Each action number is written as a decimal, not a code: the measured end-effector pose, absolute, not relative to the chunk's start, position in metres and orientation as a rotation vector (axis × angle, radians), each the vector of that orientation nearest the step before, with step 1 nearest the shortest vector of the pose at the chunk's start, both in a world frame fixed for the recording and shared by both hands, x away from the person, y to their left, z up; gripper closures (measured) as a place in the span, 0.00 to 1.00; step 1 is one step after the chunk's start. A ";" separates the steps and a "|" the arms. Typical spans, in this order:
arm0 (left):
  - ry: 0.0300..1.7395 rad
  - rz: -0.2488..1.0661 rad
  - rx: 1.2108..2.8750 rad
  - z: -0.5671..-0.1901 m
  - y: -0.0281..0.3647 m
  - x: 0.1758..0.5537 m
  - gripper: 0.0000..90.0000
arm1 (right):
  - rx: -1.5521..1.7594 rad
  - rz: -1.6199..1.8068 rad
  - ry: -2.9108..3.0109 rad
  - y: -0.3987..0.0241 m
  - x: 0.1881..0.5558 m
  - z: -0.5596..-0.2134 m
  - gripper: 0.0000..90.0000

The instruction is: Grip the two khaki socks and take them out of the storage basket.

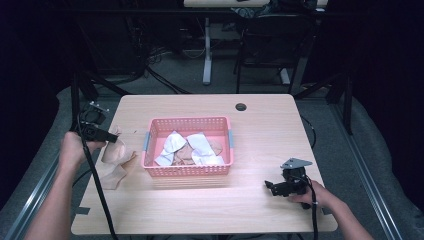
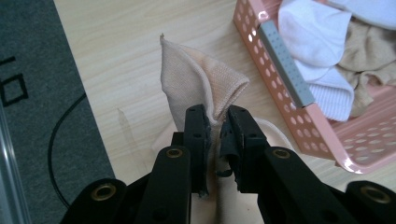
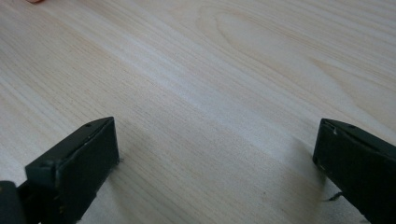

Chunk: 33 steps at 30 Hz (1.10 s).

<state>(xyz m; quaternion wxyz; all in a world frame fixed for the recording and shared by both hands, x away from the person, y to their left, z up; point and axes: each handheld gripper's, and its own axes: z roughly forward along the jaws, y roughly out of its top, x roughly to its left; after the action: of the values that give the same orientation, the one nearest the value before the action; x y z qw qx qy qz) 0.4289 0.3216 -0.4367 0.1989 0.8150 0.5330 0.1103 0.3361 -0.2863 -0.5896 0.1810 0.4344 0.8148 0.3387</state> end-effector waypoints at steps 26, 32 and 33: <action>1.582 0.190 2.197 -0.514 0.318 0.442 0.83 | 1.228 0.963 2.301 -0.286 0.336 -0.590 0.00; 1.598 0.216 2.182 -0.513 0.319 0.443 0.47 | 1.229 0.963 2.301 -0.286 0.336 -0.590 0.00; 1.603 0.233 2.166 -0.511 0.320 0.441 0.47 | 1.229 0.963 2.301 -0.286 0.336 -0.590 0.00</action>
<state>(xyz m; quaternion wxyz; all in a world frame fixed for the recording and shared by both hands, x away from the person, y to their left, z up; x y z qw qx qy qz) 0.4414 0.3196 -0.5110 0.2166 0.7817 0.5787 0.0842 0.3362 -0.2863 -0.5897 0.1793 0.4347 0.8141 0.3407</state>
